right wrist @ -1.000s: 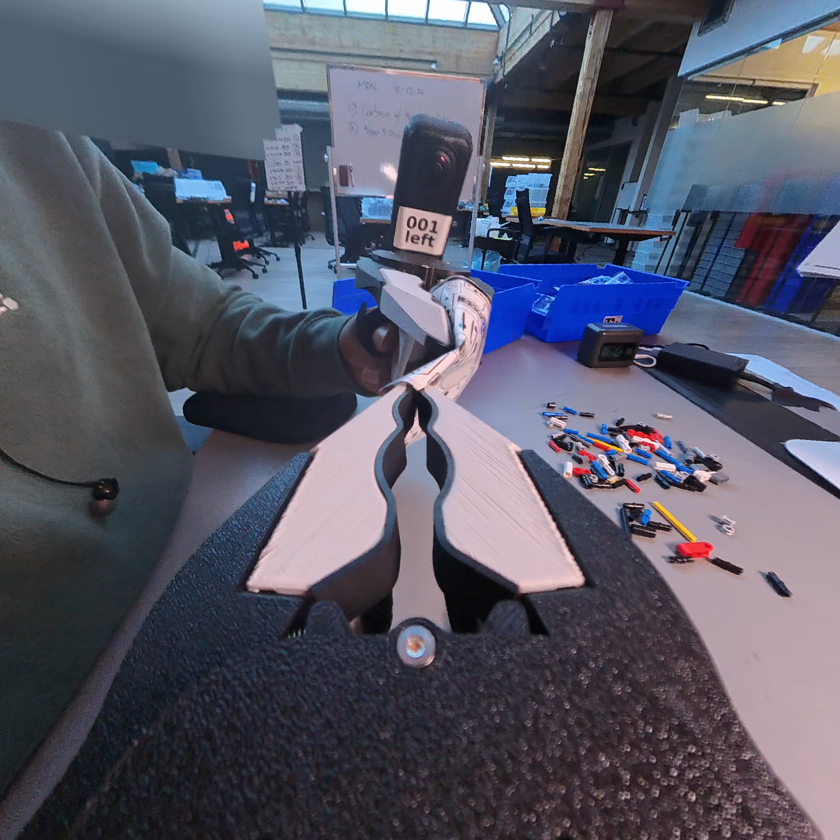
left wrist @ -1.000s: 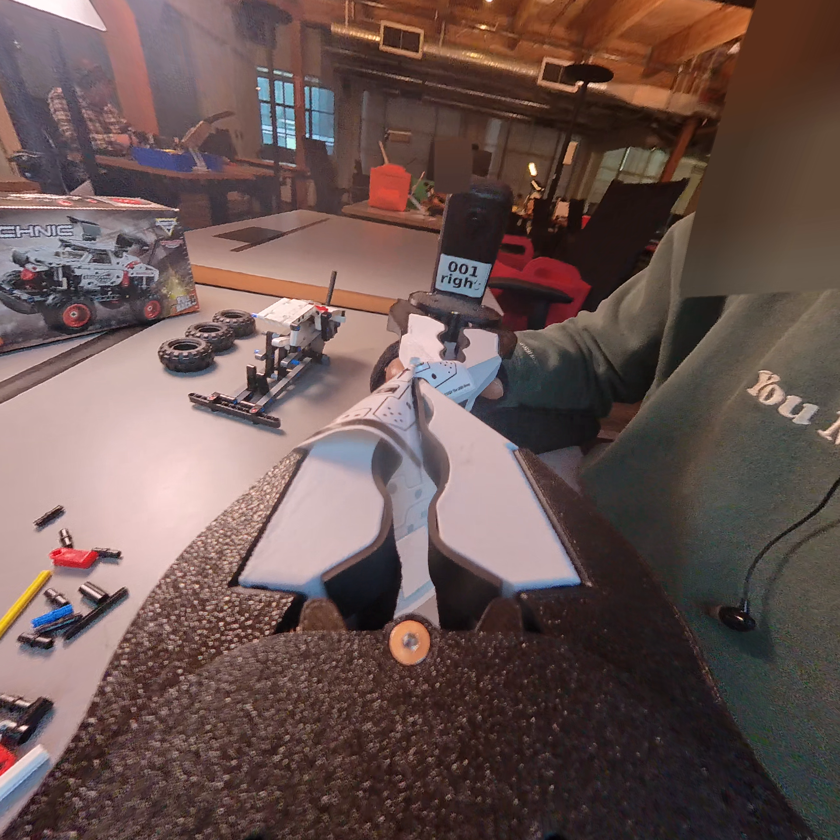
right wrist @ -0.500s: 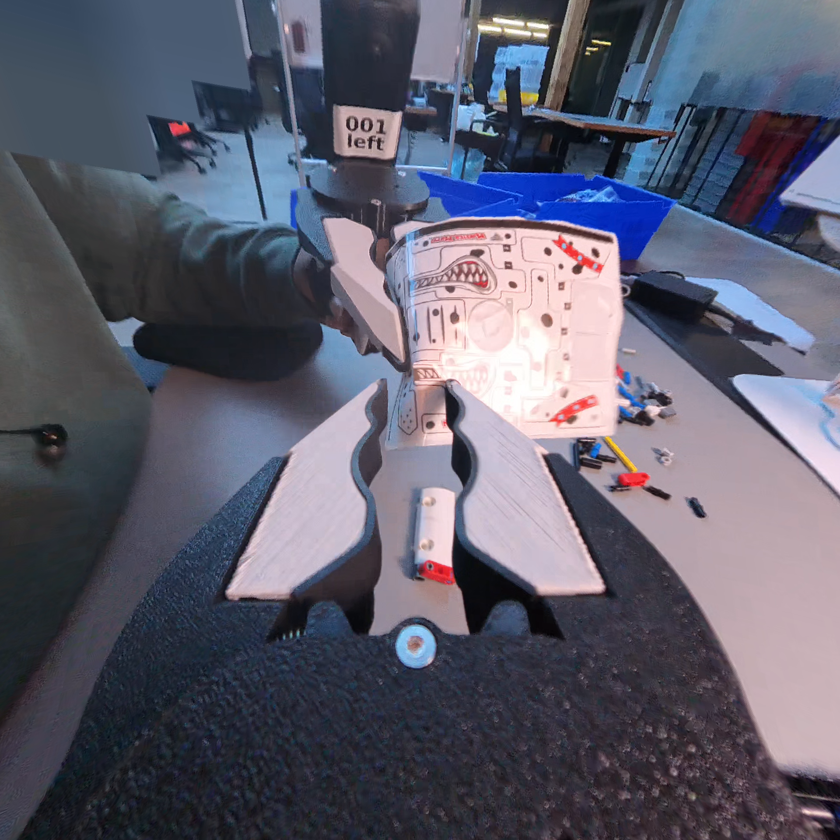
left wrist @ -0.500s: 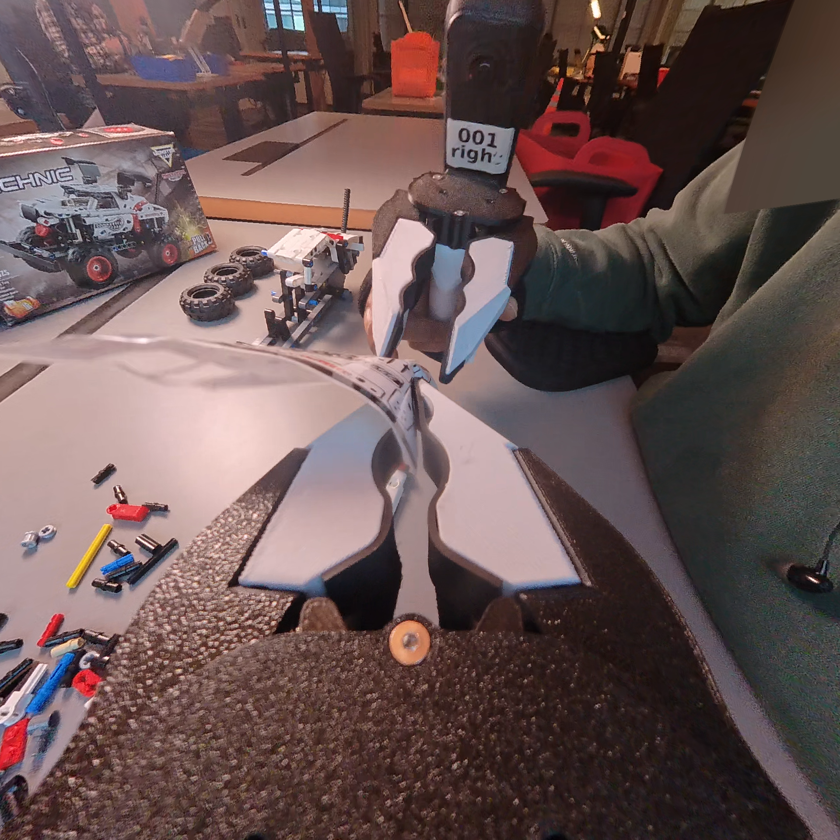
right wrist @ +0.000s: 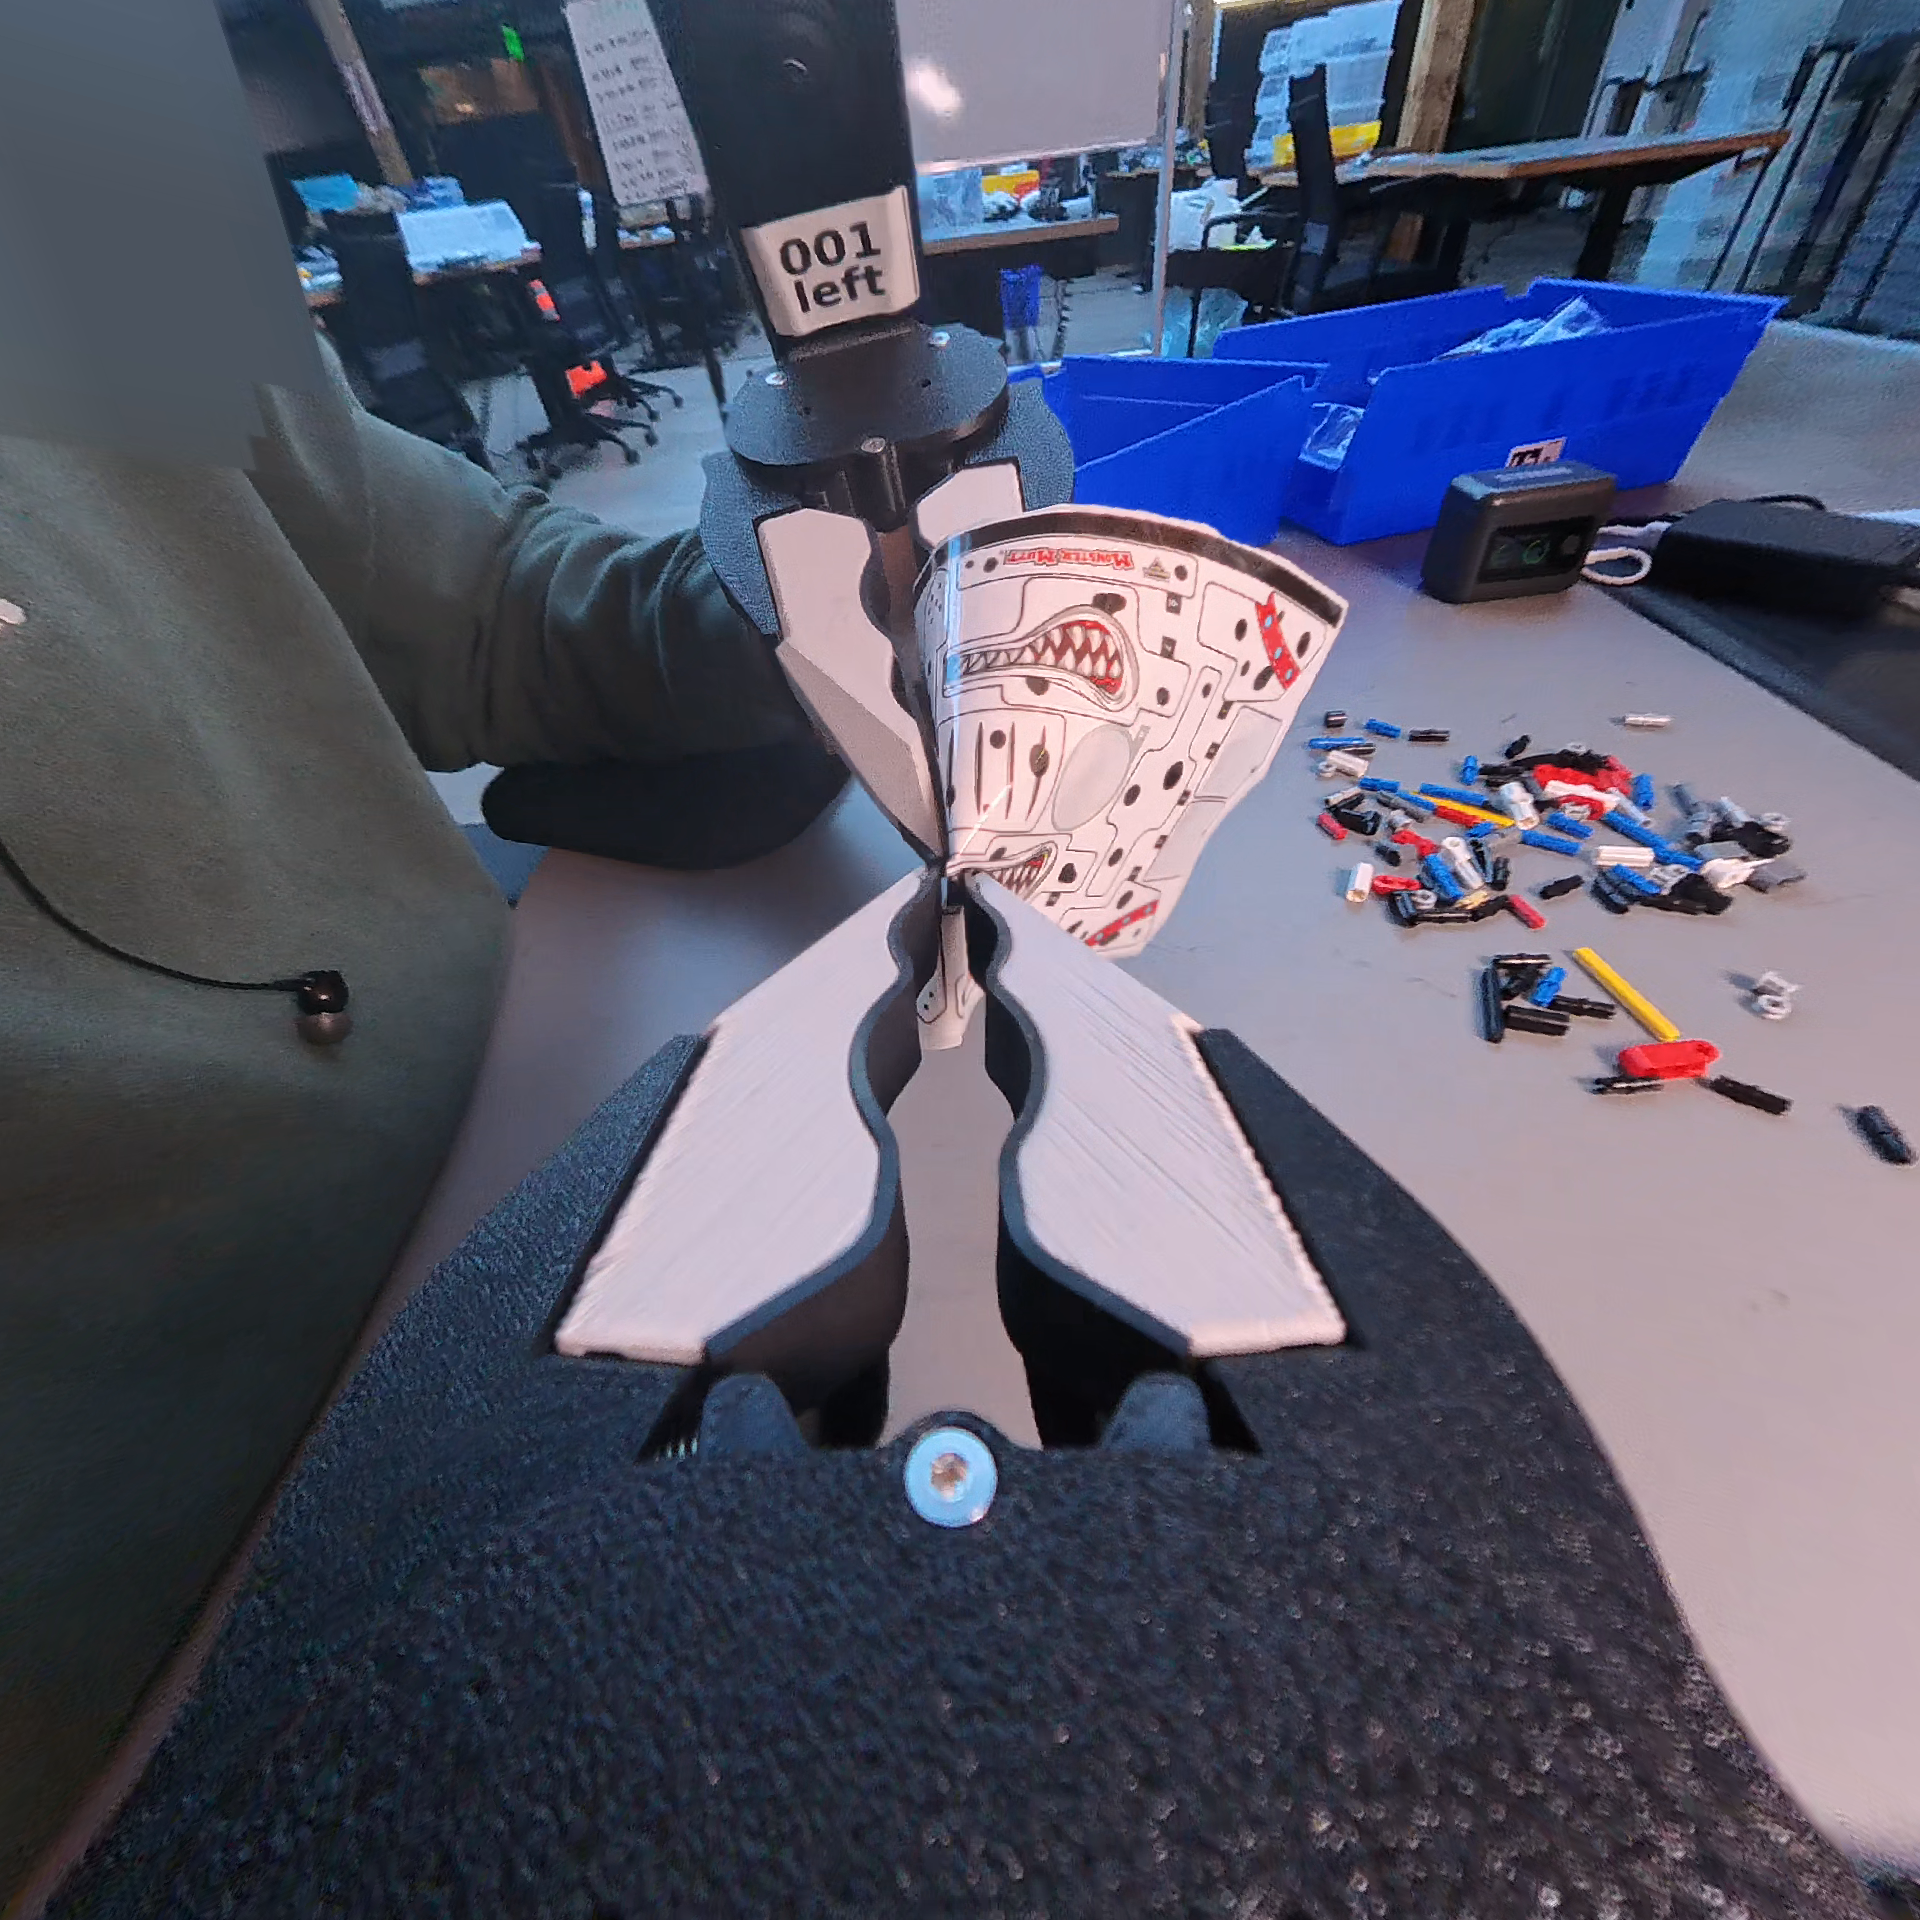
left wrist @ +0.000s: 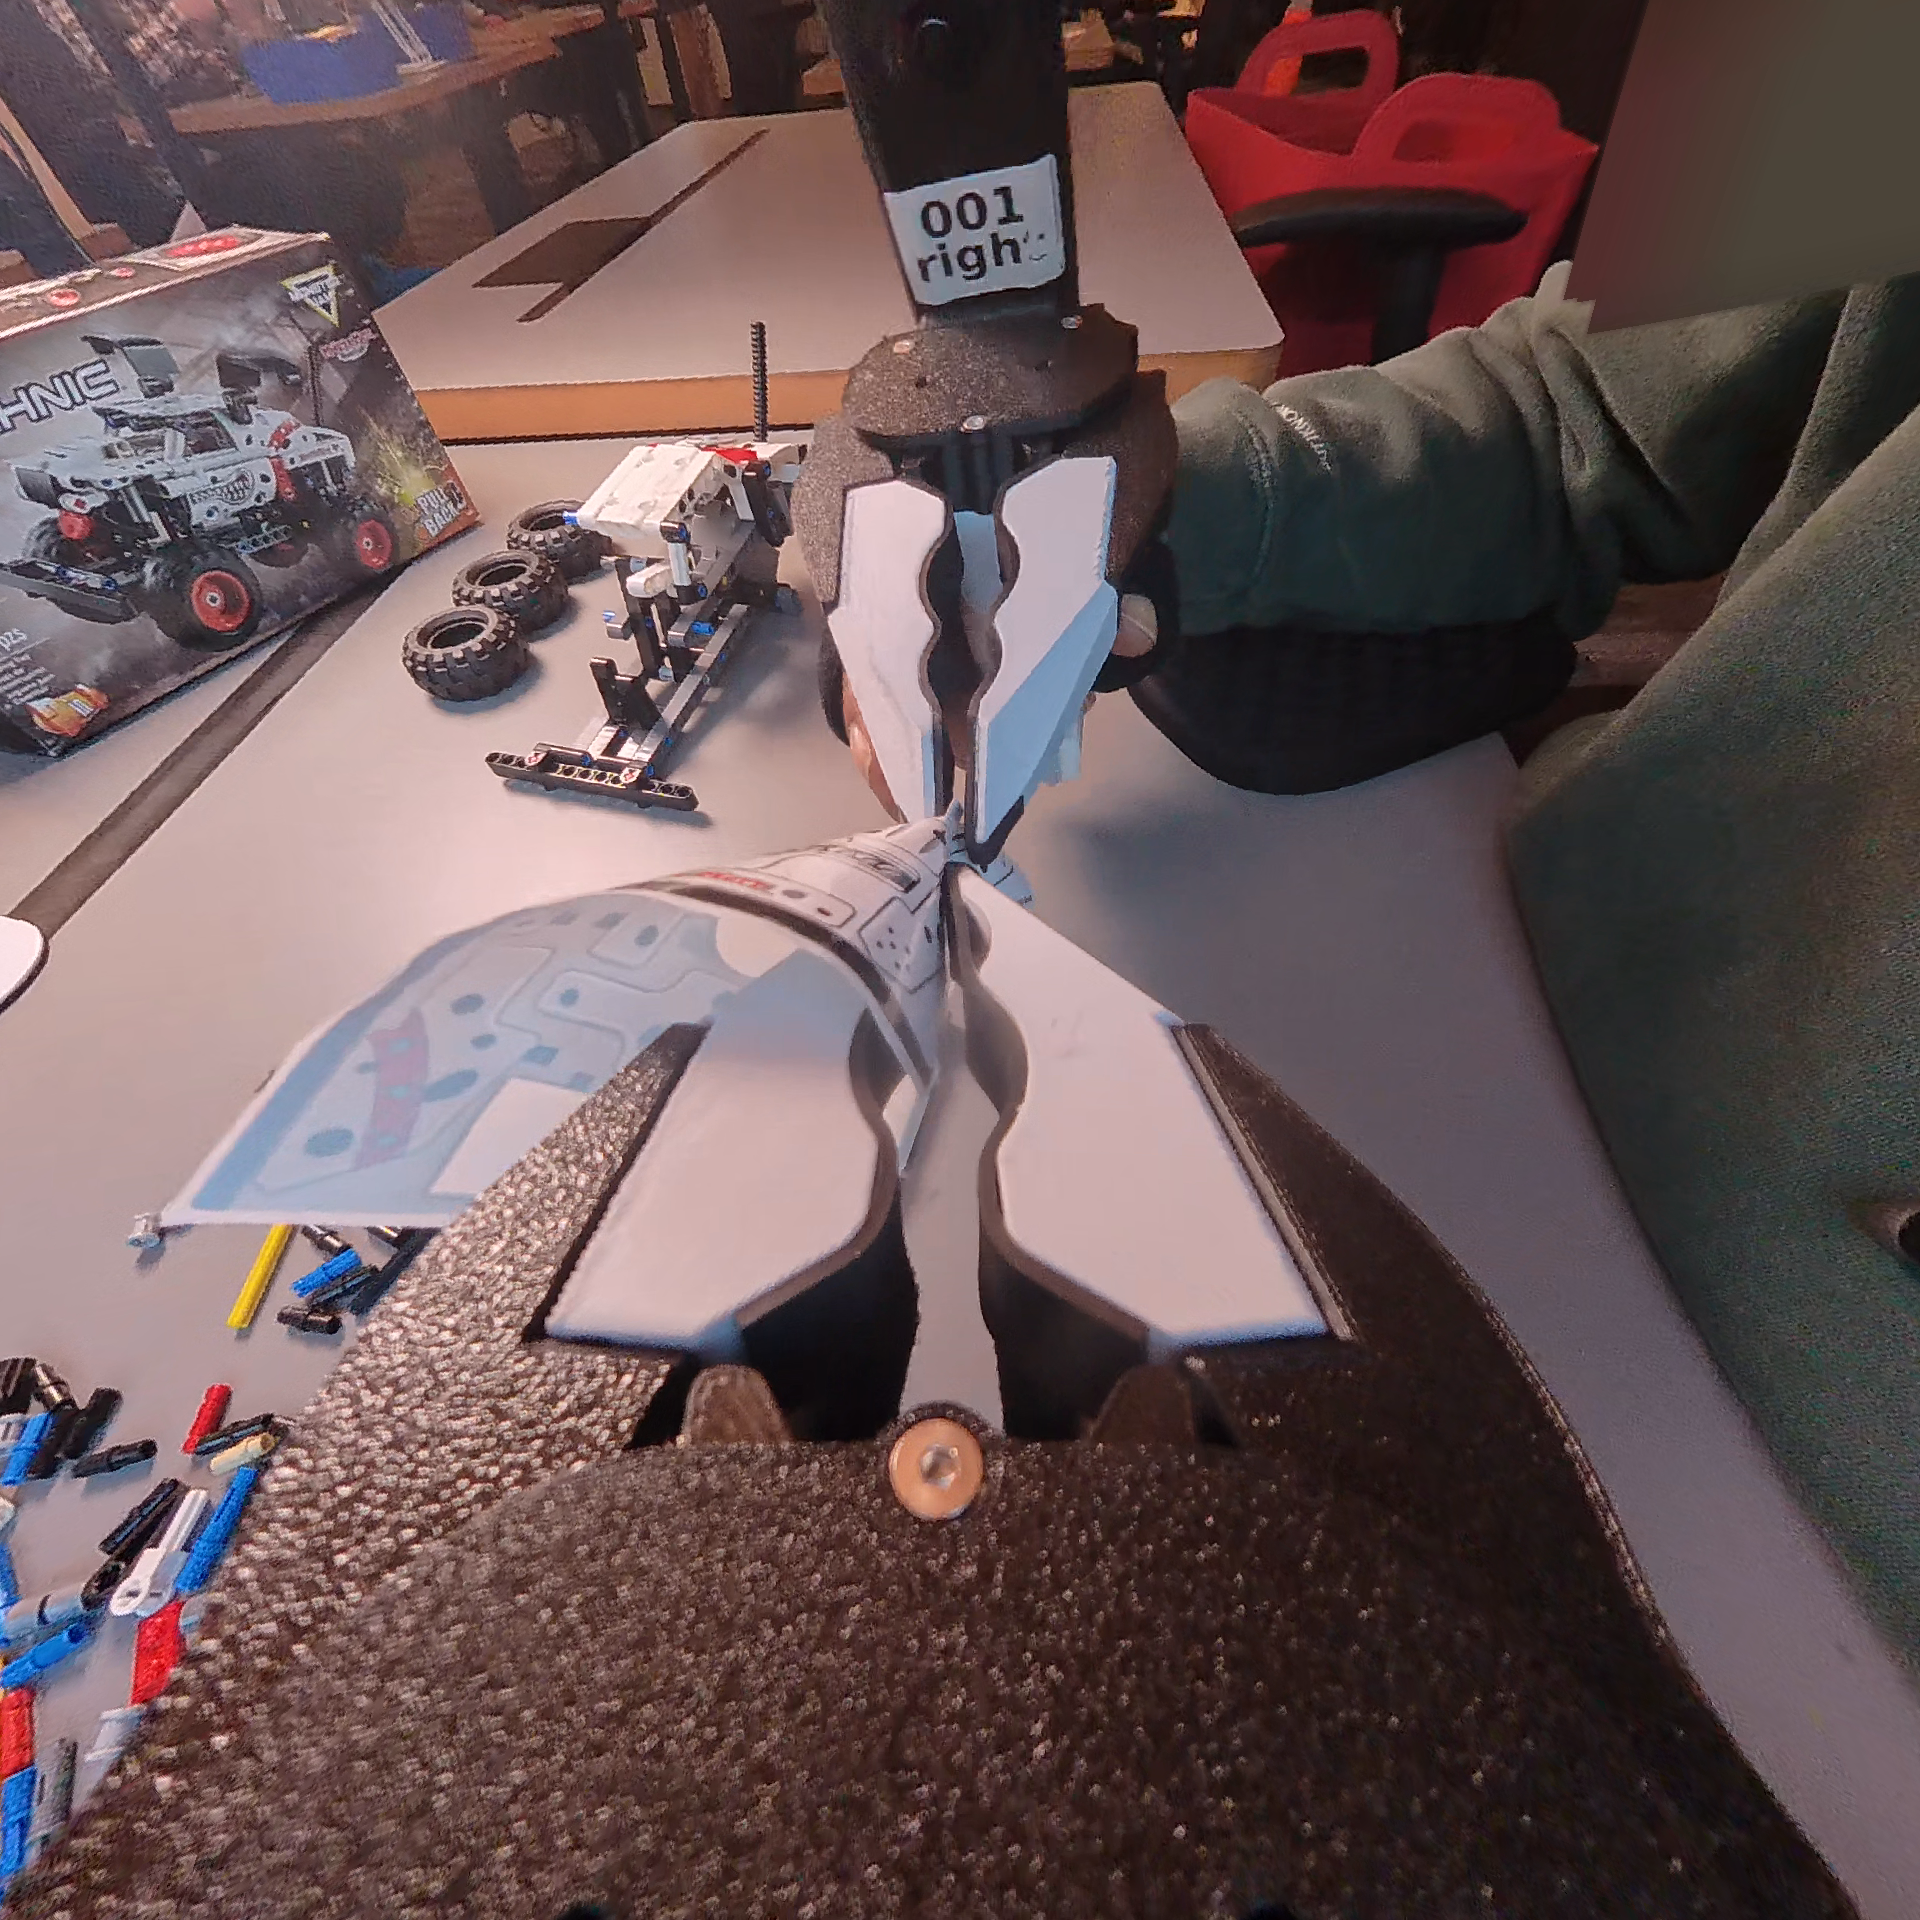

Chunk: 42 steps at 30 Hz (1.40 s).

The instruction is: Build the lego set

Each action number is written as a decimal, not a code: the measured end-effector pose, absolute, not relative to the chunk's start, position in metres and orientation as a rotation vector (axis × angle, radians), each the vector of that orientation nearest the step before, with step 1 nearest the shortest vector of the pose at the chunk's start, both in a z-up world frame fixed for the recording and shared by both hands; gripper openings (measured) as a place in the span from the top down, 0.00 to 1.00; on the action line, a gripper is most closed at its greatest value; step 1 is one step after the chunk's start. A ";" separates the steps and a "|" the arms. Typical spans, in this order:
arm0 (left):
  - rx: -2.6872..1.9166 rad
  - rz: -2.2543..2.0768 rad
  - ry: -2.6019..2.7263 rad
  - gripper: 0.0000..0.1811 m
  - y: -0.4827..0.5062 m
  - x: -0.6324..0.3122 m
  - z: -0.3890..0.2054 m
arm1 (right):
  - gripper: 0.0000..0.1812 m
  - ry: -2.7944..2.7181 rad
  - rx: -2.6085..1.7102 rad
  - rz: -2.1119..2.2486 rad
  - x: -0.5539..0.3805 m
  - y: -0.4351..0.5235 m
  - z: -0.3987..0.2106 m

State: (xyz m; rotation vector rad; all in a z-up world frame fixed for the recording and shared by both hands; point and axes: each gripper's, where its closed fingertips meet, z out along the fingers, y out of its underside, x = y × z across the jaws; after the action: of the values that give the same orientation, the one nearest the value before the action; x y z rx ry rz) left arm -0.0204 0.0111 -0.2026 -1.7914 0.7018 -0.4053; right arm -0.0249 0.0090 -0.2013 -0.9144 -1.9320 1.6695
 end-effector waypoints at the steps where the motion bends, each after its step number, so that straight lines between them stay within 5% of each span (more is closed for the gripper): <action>1: -1.794 -0.401 0.709 1.00 0.011 -0.020 -0.203 | 0.98 -1.936 -0.930 1.701 -0.024 0.009 -0.202; 42: -1.906 -0.763 0.419 1.00 0.015 -0.054 -0.223 | 1.00 -1.545 -0.949 2.030 -0.011 0.070 -0.142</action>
State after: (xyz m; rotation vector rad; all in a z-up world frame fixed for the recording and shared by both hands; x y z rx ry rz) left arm -0.0537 0.0148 -0.2229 -1.9062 0.4194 -0.7631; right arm -0.0110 0.0696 -0.1420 -0.9489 -1.5450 2.0302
